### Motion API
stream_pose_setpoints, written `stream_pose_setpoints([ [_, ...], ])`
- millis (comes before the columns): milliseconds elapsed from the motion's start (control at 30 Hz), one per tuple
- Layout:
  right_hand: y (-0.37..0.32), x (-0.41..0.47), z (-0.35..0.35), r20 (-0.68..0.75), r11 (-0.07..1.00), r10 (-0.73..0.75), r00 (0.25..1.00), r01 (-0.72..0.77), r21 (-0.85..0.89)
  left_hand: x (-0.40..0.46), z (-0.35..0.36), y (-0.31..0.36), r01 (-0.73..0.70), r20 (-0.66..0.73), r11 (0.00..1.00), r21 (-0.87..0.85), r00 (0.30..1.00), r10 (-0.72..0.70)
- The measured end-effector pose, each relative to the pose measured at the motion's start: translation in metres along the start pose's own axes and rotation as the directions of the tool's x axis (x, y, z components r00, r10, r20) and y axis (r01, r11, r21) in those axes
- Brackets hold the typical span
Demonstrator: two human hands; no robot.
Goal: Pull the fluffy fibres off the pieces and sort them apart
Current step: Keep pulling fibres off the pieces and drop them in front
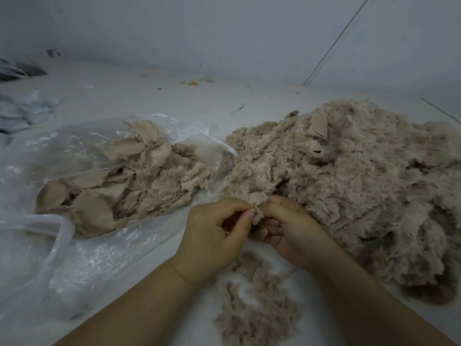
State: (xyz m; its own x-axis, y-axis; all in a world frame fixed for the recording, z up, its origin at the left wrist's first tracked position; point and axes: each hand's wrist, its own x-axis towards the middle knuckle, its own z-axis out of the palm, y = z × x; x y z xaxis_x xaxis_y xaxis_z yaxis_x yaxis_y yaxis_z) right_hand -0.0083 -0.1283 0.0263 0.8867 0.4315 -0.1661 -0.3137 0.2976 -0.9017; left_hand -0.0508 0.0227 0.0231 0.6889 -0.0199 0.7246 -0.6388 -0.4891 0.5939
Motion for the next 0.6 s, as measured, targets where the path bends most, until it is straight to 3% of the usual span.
stream_pose_setpoints([
  [100,0.0017,0.0015,0.0,0.029,1.0,-0.005,1.0,0.005,0.0,0.0002,-0.0009,-0.0021,0.22,0.036,0.97,-0.106,0.976,-0.217],
  [167,0.0026,0.001,-0.0001,0.036,1.0,-0.005,0.999,0.005,0.001,0.0025,-0.0008,-0.0045,0.4,0.108,0.891,-0.214,0.917,-0.385],
  [233,0.004,0.0011,-0.0011,0.022,1.0,-0.001,1.0,0.001,-0.006,0.0044,0.0002,-0.0067,0.488,0.174,0.837,-0.247,0.872,-0.458],
  [367,0.0041,0.004,-0.002,0.016,0.997,0.025,1.0,-0.026,0.073,0.0034,0.0045,-0.0102,0.511,0.14,0.824,-0.244,0.86,-0.491],
  [500,0.0067,0.0005,0.0006,0.019,0.998,-0.047,0.999,0.048,-0.046,0.003,0.0019,-0.0085,0.549,0.177,0.783,-0.291,0.836,-0.52],
  [600,0.0072,0.0027,0.0023,-0.056,0.999,-0.038,0.998,0.038,-0.002,0.0045,0.0006,-0.0084,0.547,0.148,0.778,-0.308,0.836,-0.529],
])
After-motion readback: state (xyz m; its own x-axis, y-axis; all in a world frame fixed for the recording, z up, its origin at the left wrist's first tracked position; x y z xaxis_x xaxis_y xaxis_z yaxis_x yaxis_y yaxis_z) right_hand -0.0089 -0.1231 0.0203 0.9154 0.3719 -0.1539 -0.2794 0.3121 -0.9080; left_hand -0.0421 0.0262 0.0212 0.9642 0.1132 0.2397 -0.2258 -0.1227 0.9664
